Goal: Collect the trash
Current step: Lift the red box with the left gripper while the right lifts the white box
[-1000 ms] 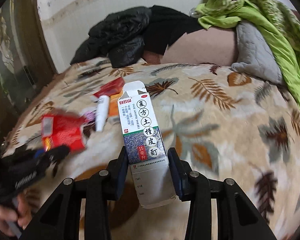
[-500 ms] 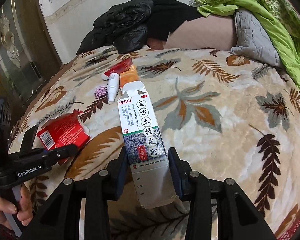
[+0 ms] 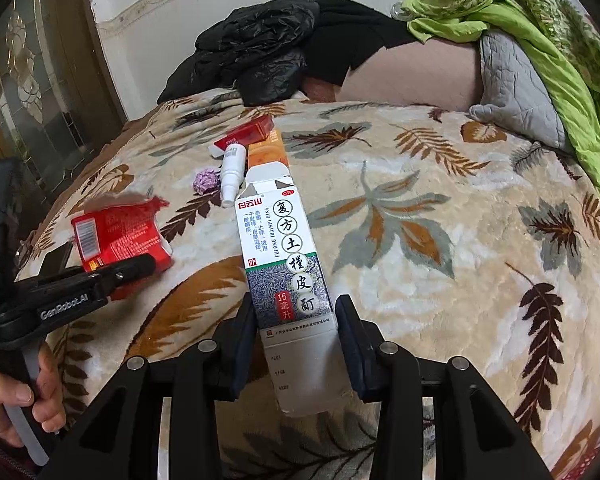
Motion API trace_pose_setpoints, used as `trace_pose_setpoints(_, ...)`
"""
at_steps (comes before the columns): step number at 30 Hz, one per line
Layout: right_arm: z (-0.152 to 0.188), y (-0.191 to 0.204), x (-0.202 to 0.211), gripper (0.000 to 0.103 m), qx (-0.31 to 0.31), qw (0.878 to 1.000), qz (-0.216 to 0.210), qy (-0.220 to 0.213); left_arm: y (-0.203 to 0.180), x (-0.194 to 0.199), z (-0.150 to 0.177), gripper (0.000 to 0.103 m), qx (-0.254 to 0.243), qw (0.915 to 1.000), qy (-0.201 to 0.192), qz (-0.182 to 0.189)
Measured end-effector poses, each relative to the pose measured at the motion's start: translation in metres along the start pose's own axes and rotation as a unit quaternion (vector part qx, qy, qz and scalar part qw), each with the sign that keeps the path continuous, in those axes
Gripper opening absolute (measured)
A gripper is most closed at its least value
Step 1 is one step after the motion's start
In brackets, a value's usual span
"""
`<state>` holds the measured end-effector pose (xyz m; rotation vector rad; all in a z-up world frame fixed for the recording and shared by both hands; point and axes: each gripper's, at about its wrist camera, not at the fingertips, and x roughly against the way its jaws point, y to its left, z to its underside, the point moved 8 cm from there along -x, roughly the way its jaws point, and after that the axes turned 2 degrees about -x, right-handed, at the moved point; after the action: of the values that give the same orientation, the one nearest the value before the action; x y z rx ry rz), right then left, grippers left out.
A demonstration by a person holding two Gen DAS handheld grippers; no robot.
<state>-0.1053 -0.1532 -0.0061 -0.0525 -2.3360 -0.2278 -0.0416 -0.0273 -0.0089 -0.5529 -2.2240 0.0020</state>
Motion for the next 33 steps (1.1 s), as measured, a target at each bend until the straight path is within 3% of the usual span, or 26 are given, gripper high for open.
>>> trace_pose_setpoints(5, -0.005, 0.002, 0.005, 0.042, 0.006, 1.000, 0.005, -0.018, -0.014, 0.019, -0.010, 0.017, -0.047, 0.9970, -0.053, -0.031)
trace_pose_setpoints(16, -0.010, 0.000, 0.008, 0.042, 0.000, 0.999, 0.007, -0.033, -0.023, 0.024, -0.015, 0.017, -0.093, 0.9882, -0.083, -0.089)
trace_pose_setpoints(33, -0.011, 0.000, 0.009, 0.042, -0.004, 0.999, 0.004, -0.037, -0.024, 0.027, -0.015, 0.017, -0.101, 0.9855, -0.090, -0.102)
